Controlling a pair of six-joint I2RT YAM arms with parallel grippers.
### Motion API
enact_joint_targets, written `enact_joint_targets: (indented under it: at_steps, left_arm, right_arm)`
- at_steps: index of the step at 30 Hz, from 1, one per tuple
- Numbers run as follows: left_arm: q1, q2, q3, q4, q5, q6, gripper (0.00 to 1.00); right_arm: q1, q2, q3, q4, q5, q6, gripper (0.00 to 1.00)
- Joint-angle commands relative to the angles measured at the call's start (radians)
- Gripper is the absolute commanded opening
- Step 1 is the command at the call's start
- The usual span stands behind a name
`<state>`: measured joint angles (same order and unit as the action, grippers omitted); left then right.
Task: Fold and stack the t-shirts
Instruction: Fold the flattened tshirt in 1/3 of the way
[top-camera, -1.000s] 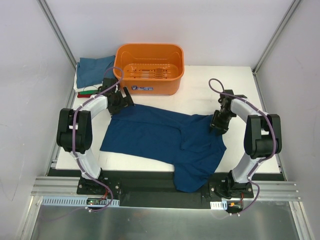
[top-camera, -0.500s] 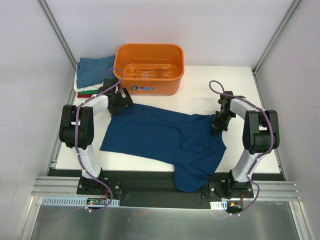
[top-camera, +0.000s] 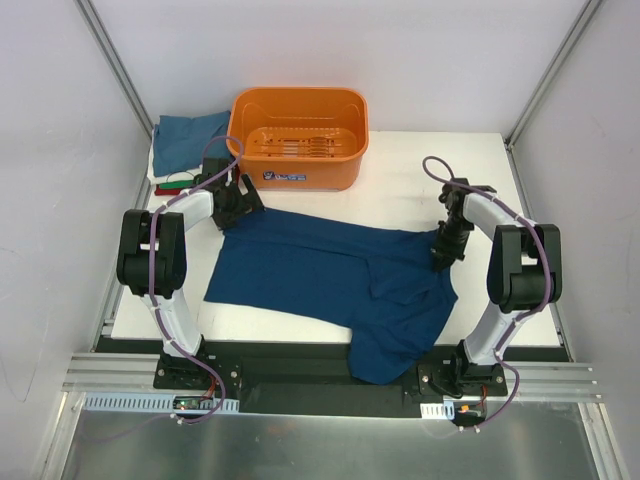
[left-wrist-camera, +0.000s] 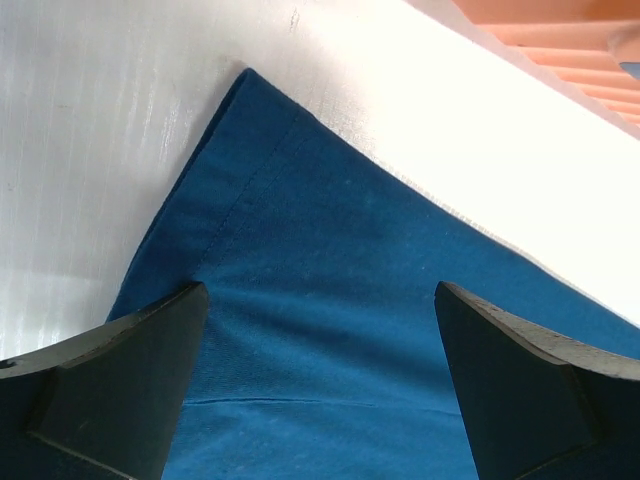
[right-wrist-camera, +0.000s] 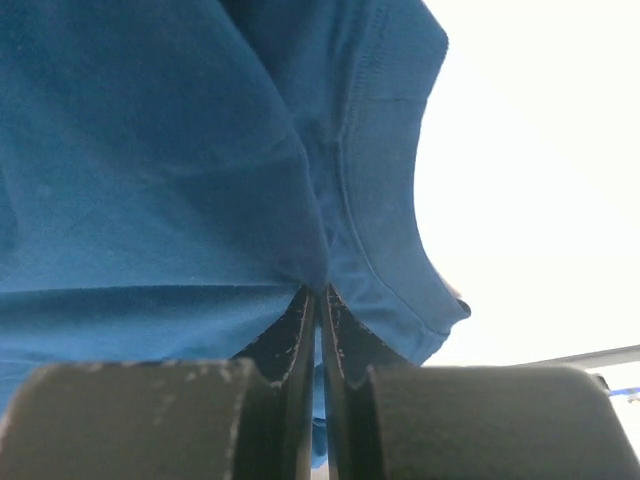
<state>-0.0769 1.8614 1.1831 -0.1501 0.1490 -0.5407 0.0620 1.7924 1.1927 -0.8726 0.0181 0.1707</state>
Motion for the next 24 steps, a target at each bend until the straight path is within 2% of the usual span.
enact_joint_targets:
  at_steps: [1,5,11,13,16,17,19,20,24]
  left_arm:
    - [0.019,0.005,-0.031,-0.008,-0.048,-0.004,0.99]
    - [0.019,-0.011,-0.034,-0.017,-0.040,-0.004,0.99]
    - [0.019,-0.074,-0.020,-0.035,-0.014,0.007,0.99]
    - [0.017,-0.108,-0.016,-0.039,0.009,0.012,0.99]
    - [0.016,-0.158,-0.016,-0.039,0.047,0.007,0.99]
    - [0.014,-0.171,-0.016,-0.037,0.053,0.004,0.99]
    - [0.011,-0.197,-0.013,-0.039,0.079,0.002,1.00]
    - [0.006,-0.203,-0.010,-0.036,0.084,-0.001,0.99]
    - [-0.004,-0.153,0.044,-0.036,0.104,0.004,0.99]
  right_arm:
    - [-0.025,-0.021,0.022,-0.091,0.117,-0.020,0.06]
    - [-0.019,-0.019,-0.016,-0.098,0.075,-0.002,0.15]
    - [-0.016,-0.114,-0.009,-0.114,0.063,0.000,0.32]
    - [-0.014,-0.160,0.021,-0.086,0.008,-0.028,0.47]
    - [-0.014,-0.188,0.074,-0.029,-0.076,-0.036,0.55]
    - [-0.014,-0.183,0.099,0.006,-0.119,-0.037,0.65]
    - [-0.014,-0.166,0.116,0.046,-0.168,-0.039,0.71]
    - [-0.014,-0.141,0.123,0.084,-0.225,-0.039,0.80]
    - [-0.005,-0.055,0.143,0.174,-0.337,-0.019,0.92]
